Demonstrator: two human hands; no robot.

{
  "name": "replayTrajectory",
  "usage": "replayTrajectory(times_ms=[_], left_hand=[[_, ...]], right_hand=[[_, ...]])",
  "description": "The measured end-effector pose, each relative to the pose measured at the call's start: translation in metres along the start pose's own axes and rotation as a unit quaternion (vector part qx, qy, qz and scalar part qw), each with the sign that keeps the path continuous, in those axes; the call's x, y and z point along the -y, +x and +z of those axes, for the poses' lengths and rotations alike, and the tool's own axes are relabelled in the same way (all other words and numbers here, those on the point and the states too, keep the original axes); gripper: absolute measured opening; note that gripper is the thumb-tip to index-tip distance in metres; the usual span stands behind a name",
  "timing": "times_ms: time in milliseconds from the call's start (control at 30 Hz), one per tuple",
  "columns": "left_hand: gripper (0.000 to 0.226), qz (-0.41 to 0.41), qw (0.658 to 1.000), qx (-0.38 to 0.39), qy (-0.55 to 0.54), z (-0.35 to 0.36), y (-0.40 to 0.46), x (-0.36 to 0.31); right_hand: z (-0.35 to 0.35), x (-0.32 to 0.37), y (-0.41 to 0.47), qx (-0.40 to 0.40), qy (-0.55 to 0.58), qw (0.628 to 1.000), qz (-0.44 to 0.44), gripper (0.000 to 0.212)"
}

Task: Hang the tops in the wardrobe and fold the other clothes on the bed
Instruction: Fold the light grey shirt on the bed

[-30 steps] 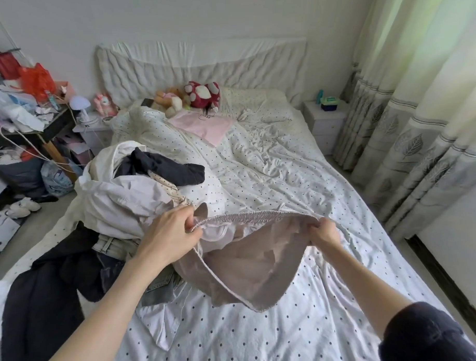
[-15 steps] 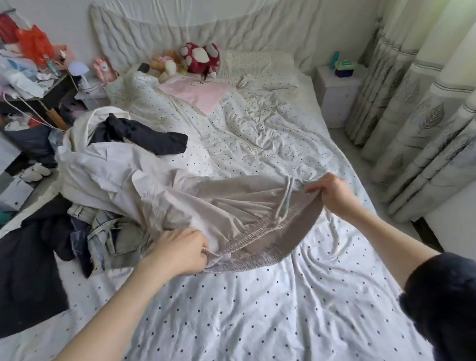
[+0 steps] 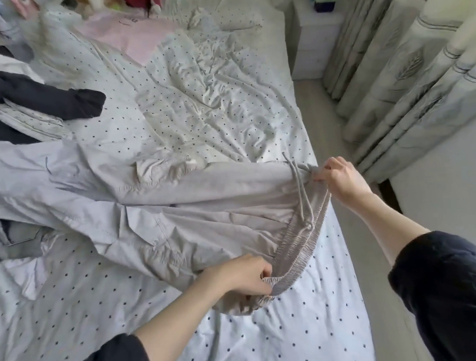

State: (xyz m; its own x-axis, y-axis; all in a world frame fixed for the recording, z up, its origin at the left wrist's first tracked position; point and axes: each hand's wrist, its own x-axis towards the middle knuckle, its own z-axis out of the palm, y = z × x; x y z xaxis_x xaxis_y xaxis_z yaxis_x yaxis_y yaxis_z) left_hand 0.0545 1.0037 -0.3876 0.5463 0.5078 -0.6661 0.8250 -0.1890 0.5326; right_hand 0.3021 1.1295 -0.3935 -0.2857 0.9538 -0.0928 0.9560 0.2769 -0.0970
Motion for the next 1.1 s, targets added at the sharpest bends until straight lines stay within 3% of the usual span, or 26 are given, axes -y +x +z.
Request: replayTrajectory(times_ms=[200, 300, 400, 533, 633, 733, 833, 967, 1100], left_hand=[[0.016, 0.041, 0.995, 0.019, -0.089, 0.023, 0.070, -0.040], [0.027, 0.030, 0.993, 0.073, -0.083, 0.044, 0.108, -0.053], [0.037, 0.027, 0.990, 0.123, -0.063, 0.060, 0.124, -0.046], [0.035, 0.019, 1.000, 0.007, -0.020, 0.062, 0.115, -0.007], [0.049, -0.010, 0.985, -0.112, 0.131, 0.057, 0.093, 0.040], [0.062, -0.078, 0.960, -0.119, 0.239, 0.054, 0.066, 0.084], [0.069, -0.120, 0.950, -0.054, 0.284, 0.056, 0.050, 0.108], [0.060, -0.101, 0.941, -0.023, 0.322, 0.073, 0.052, 0.108], [0.064, -0.097, 0.941, 0.027, 0.324, 0.108, 0.047, 0.102]], right_hand=[[0.017, -0.050, 0.012, 0.014, 0.004, 0.998, 0.055, 0.030], [0.048, -0.069, 0.004, 0.092, 0.057, 0.984, 0.139, 0.050], [0.086, -0.065, -0.018, 0.194, 0.125, 0.957, 0.178, 0.050], [0.132, -0.031, -0.056, 0.213, 0.187, 0.942, 0.177, 0.042], [0.155, 0.013, -0.088, 0.174, 0.235, 0.938, 0.185, 0.037], [0.170, 0.056, -0.120, 0.160, 0.231, 0.936, 0.211, 0.039], [0.179, 0.084, -0.152, 0.166, 0.163, 0.954, 0.187, 0.056], [0.182, 0.095, -0.185, 0.217, 0.100, 0.965, 0.112, 0.087], [0.179, 0.093, -0.207, 0.168, 0.066, 0.982, 0.056, 0.082]])
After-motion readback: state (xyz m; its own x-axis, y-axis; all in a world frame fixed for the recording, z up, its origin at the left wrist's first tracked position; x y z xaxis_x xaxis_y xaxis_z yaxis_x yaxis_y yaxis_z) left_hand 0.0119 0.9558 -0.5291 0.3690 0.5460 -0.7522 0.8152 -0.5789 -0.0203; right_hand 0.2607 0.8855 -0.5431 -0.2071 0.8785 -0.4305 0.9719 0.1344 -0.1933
